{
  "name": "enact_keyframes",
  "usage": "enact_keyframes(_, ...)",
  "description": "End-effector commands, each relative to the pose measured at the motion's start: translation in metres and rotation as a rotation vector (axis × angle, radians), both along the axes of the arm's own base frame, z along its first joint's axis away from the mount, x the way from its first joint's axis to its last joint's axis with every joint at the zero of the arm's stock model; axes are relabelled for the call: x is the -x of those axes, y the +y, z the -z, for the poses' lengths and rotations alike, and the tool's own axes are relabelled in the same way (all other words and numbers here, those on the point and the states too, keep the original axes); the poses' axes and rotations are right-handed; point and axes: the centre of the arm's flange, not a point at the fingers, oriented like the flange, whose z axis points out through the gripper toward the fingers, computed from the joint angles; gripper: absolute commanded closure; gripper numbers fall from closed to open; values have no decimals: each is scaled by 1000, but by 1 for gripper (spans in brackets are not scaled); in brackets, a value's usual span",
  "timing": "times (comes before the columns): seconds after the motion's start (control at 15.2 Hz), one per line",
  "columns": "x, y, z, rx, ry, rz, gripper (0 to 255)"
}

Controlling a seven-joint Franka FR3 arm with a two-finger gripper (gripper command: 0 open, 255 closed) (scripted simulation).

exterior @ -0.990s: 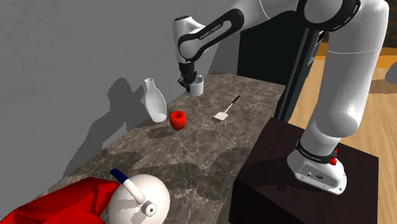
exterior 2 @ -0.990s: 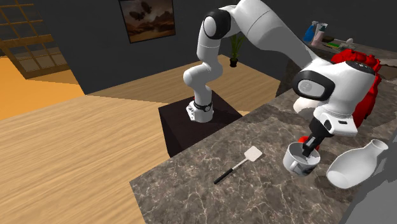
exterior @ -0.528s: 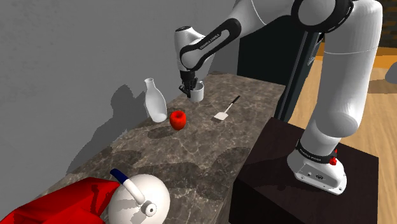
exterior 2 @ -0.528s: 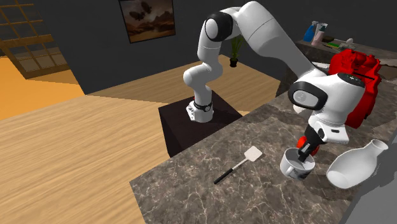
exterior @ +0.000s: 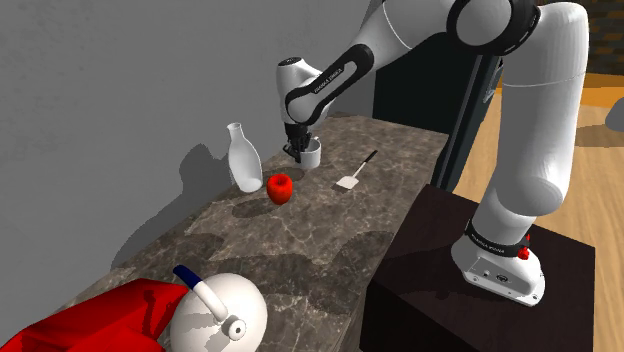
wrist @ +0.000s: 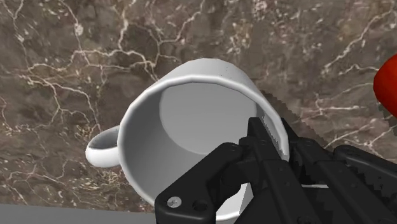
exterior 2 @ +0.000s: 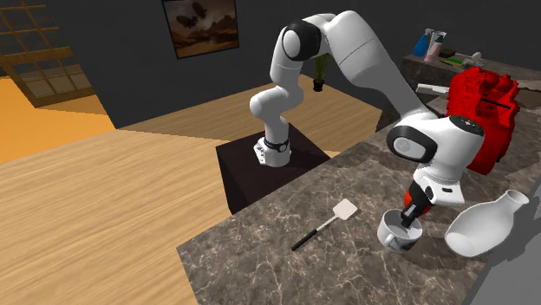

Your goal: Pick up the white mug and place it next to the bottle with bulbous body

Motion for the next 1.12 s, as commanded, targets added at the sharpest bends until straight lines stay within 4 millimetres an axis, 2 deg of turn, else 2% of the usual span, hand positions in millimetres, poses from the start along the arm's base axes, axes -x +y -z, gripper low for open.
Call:
enact_keyframes(0.0, 0, 0, 12, 0, -1, 0, 255)
enact_keyframes(0.2, 0, 0, 30, 0, -1, 0, 255)
enact_keyframes(0.73, 0, 0, 30, 0, -1, 0, 255)
enact_keyframes(0.79, 0, 0, 30, 0, -1, 0, 0)
enact_keyframes(1.06, 0, 0, 30, 0, -1, 0, 0)
